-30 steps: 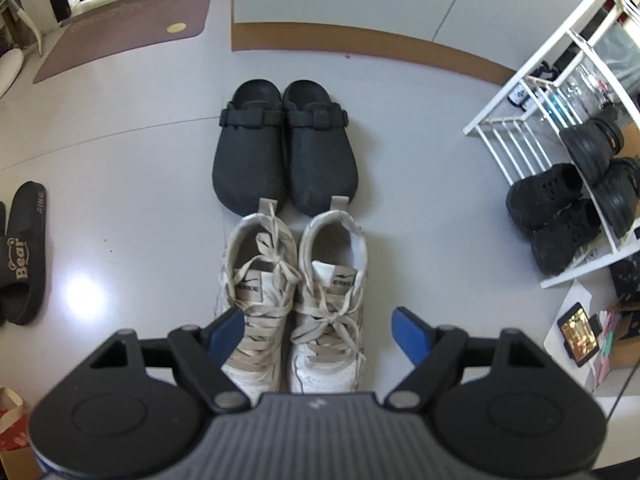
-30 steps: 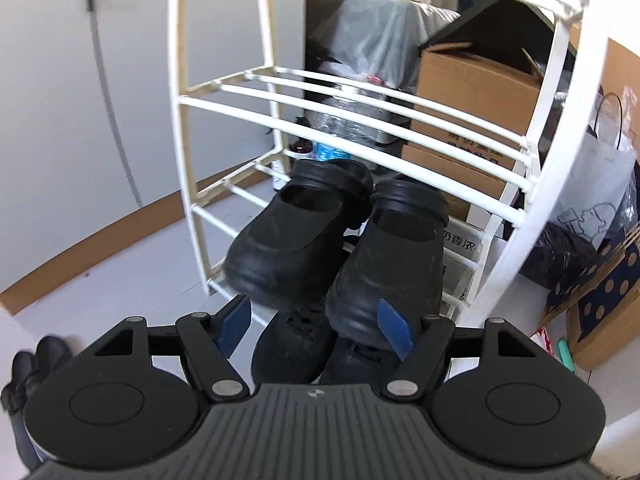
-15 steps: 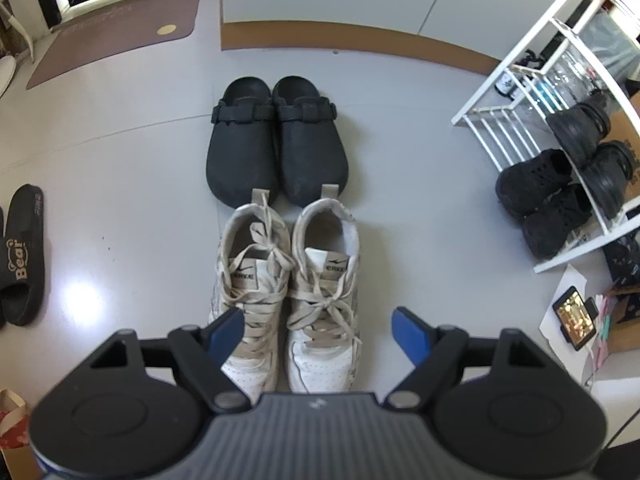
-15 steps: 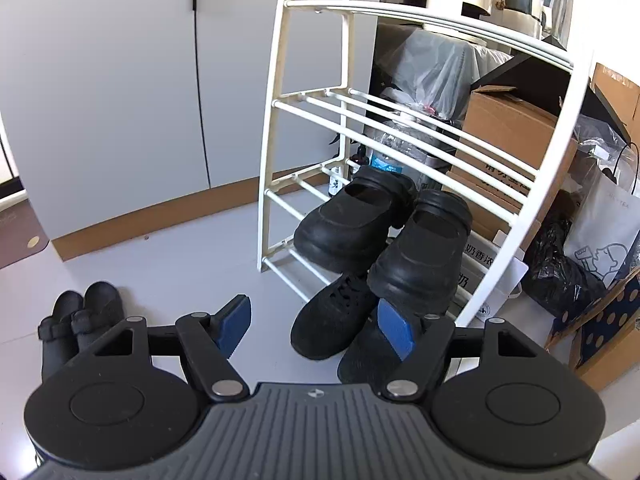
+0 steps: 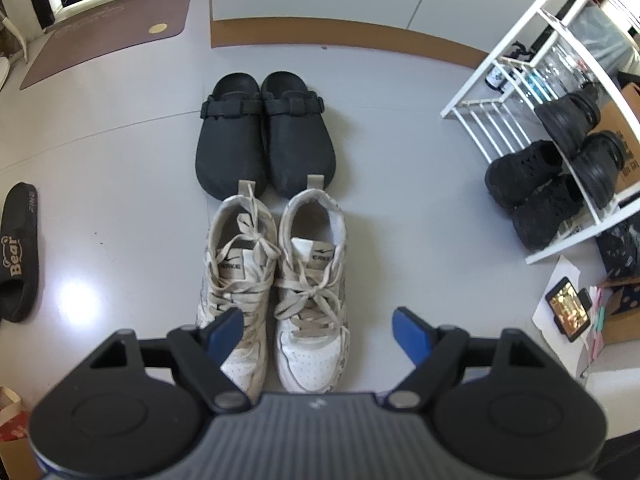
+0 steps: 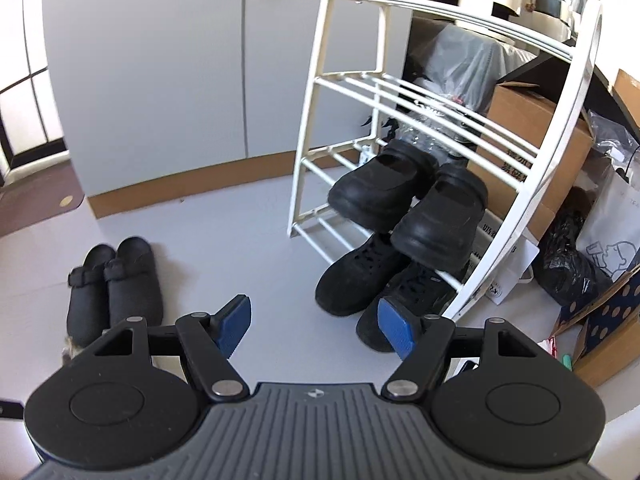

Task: Organize scattered shoes
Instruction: 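Open the right tool and withdraw it from the rack, then move the right tool over the white ERKE sneakers and lower into heels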

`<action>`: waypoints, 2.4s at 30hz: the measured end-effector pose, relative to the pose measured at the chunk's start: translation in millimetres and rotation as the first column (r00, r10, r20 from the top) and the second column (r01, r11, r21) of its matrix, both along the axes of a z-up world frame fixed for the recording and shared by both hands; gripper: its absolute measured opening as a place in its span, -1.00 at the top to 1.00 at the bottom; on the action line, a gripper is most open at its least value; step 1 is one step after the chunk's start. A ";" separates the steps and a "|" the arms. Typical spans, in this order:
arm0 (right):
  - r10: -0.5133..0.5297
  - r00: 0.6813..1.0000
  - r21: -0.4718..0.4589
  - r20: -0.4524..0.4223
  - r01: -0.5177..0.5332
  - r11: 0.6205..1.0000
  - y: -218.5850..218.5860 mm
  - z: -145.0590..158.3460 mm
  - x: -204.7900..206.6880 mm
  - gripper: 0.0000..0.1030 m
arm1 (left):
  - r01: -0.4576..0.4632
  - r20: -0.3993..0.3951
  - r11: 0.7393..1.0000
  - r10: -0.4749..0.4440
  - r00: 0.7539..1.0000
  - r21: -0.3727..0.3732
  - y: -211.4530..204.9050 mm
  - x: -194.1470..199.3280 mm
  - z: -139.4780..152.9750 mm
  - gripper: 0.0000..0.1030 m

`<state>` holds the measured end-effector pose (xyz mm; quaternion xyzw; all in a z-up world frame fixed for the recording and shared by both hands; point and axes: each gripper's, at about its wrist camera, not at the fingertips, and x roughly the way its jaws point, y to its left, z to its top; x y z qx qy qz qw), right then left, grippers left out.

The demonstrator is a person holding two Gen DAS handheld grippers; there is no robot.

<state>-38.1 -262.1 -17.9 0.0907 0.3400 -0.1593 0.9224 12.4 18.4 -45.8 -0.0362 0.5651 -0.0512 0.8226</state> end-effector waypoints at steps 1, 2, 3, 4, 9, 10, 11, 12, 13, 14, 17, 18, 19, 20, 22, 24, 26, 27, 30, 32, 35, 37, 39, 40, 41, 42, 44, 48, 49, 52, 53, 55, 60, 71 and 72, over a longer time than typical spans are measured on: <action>0.006 1.000 0.004 -0.004 -0.006 1.000 5.3 -1.6 -2.6 -0.46 | 0.000 -0.002 1.000 0.000 1.000 0.001 -0.4 -0.7 -0.2 -0.62; 0.009 1.000 0.004 -0.007 -0.009 1.000 8.9 -2.3 -4.0 -0.46 | -0.001 -0.004 1.000 0.001 1.000 0.001 -0.7 -1.1 -0.6 -0.62; 0.011 1.000 0.003 -0.010 -0.011 1.000 11.8 -2.7 -5.1 -0.46 | -0.003 -0.008 1.000 0.003 1.000 0.001 -1.0 -1.2 -1.4 -0.63; 0.014 1.000 -0.005 -0.010 -0.014 1.000 16.4 -1.5 -6.9 -0.46 | -0.006 -0.014 1.000 0.006 1.000 0.000 -2.0 -0.4 -2.7 -0.63; 0.039 0.999 -0.036 0.025 -0.038 0.999 35.4 7.0 -19.4 -0.70 | -0.019 -0.040 1.000 0.020 0.999 0.014 -7.6 2.7 -7.6 -0.63; 0.050 0.998 -0.040 0.028 -0.048 0.998 38.9 7.7 -21.1 -0.73 | -0.022 -0.038 0.999 0.023 0.999 0.026 -8.7 2.0 -6.9 -0.63; 0.061 0.998 -0.039 0.030 -0.060 0.997 42.0 8.3 -22.4 -0.73 | -0.025 -0.032 0.999 0.026 0.999 0.033 -9.6 0.0 -4.5 -0.63; 0.071 0.997 -0.032 0.032 -0.070 0.997 43.8 9.6 -23.7 -0.73 | -0.028 -0.023 0.999 0.029 0.999 0.038 -11.1 -3.7 0.8 -0.63; 0.081 0.996 -0.024 0.035 -0.080 0.997 45.2 11.1 -25.2 -0.74 | -0.026 -0.021 0.999 0.027 0.999 0.031 -11.9 -6.0 4.9 -0.63; 0.088 0.995 -0.013 0.040 -0.087 0.996 45.1 14.2 -26.9 -0.74 | -0.024 -0.019 1.000 0.024 1.000 0.020 -13.0 -8.6 10.0 -0.63; 0.126 0.990 0.022 0.058 -0.128 0.992 43.7 26.2 -31.4 -0.86 | -0.020 -0.008 1.000 0.020 1.000 -0.004 -15.4 -17.0 27.2 -0.64; 0.147 0.987 0.027 0.064 -0.149 0.988 43.4 30.7 -32.9 -0.90 | -0.028 -0.002 1.000 0.028 1.000 0.000 -15.7 -21.4 32.8 -0.65; 0.161 0.984 0.024 0.074 -0.163 0.986 42.8 34.7 -35.3 -0.93 | -0.032 -0.002 0.999 0.032 0.999 0.003 -15.9 -23.1 34.7 -0.65; 0.171 0.982 0.019 0.084 -0.173 0.985 42.1 38.6 -37.8 -0.93 | -0.040 -0.002 0.999 0.040 0.999 0.008 -16.4 -27.3 39.1 -0.65; 0.168 0.980 0.013 0.102 -0.170 0.985 40.7 43.3 -43.8 -0.95 | -0.026 0.011 1.000 0.025 1.000 0.018 -19.6 -33.1 47.5 -0.67; 0.157 0.981 0.035 0.112 -0.162 0.986 35.8 43.0 -47.4 -0.95 | -0.009 0.030 0.999 0.008 1.000 0.035 -21.9 -35.0 51.5 -0.69; 0.148 0.982 0.058 0.113 -0.155 0.986 31.6 40.3 -49.4 -0.95 | -0.003 0.046 0.999 0.000 0.999 0.053 -21.6 -34.6 52.0 -0.69; 0.145 0.983 0.067 0.109 -0.153 0.986 30.6 37.7 -49.2 -0.95 | -0.005 0.048 0.999 0.003 0.999 0.053 -20.1 -33.3 50.8 -0.69; 0.136 0.986 0.108 0.092 -0.146 0.983 27.7 27.9 -46.4 -0.95 | -0.003 0.040 0.998 0.001 0.999 0.060 -10.8 -28.4 42.9 -0.69; 0.137 0.986 0.130 0.094 -0.149 0.980 28.4 23.0 -44.2 -0.95 | 0.002 0.029 0.997 -0.004 1.000 0.075 -5.3 -25.3 38.7 -0.69; 0.135 0.987 0.140 0.092 -0.147 0.979 33.1 14.5 -38.6 -0.94 | -0.001 0.024 0.998 -0.001 1.000 0.058 5.3 -18.5 37.1 -0.69; 0.117 0.989 0.167 0.091 -0.131 0.977 36.3 9.1 -32.6 -0.93 | -0.001 0.028 0.999 0.000 1.000 0.053 9.0 -15.8 36.7 -0.69; 0.098 0.991 0.145 0.096 -0.111 0.983 41.3 7.6 -26.5 -0.93 | 0.003 0.034 0.999 -0.005 0.999 0.053 12.7 -12.5 35.1 -0.69; 0.085 0.992 0.146 0.095 -0.098 0.984 44.1 6.6 -22.5 -0.93 | 0.005 0.036 0.999 -0.007 0.999 0.052 14.6 -11.0 33.8 -0.69; 0.088 0.992 0.167 0.091 -0.103 0.981 46.1 5.1 -17.9 -0.93 | 0.004 0.032 0.999 -0.005 0.999 0.044 16.5 -9.8 31.6 -0.69; 0.103 0.991 0.192 0.084 -0.117 0.974 48.6 3.0 -12.9 -0.93 | 0.001 0.025 1.000 -0.002 1.000 0.031 18.4 -8.8 29.4 -0.69; 0.127 0.989 0.200 0.070 -0.139 0.970 58.4 -0.4 -4.5 -0.93 | -0.005 0.012 1.000 0.005 1.000 0.004 22.7 -7.2 25.1 -0.69; 0.196 0.979 0.173 0.049 -0.202 0.964 82.7 -10.3 13.6 -0.93 | -0.039 0.007 0.999 0.039 0.999 -0.017 37.9 -7.7 21.7 -0.69; 0.217 0.975 0.183 0.041 -0.220 0.958 87.4 -13.5 18.4 -0.93 | -0.057 0.005 0.998 0.057 0.998 -0.014 43.1 -7.5 20.9 -0.69; 0.267 0.964 0.221 0.011 -0.263 0.939 96.8 -27.0 30.9 -0.93 | -0.110 -0.010 0.994 0.110 0.994 -0.020 56.7 -5.8 17.5 -0.69; 0.281 0.960 0.227 0.001 -0.274 0.935 101.3 -30.2 33.9 -0.93 | -0.127 -0.016 0.991 0.126 0.992 -0.034 61.1 -4.7 16.2 -0.69; 0.302 0.953 0.226 -0.015 -0.291 0.930 109.0 -36.5 36.6 -0.93 | -0.139 -0.022 0.989 0.138 0.990 -0.048 65.8 -3.6 15.0 -0.69; 0.367 0.928 0.256 -0.058 -0.342 0.904 130.5 -54.3 42.7 -0.73 | -0.165 -0.019 0.985 0.165 0.986 -0.039 70.0 -1.3 12.8 -0.69; 0.401 0.912 0.331 -0.086 -0.353 0.875 139.9 -78.0 60.4 0.04 | -0.191 0.006 0.981 0.191 0.982 0.014 63.3 10.3 15.1 -0.50; 0.406 0.909 0.338 -0.091 -0.355 0.872 141.1 -81.5 63.0 0.07 | -0.198 -0.007 0.980 0.199 0.980 0.011 64.9 11.7 12.3 -0.49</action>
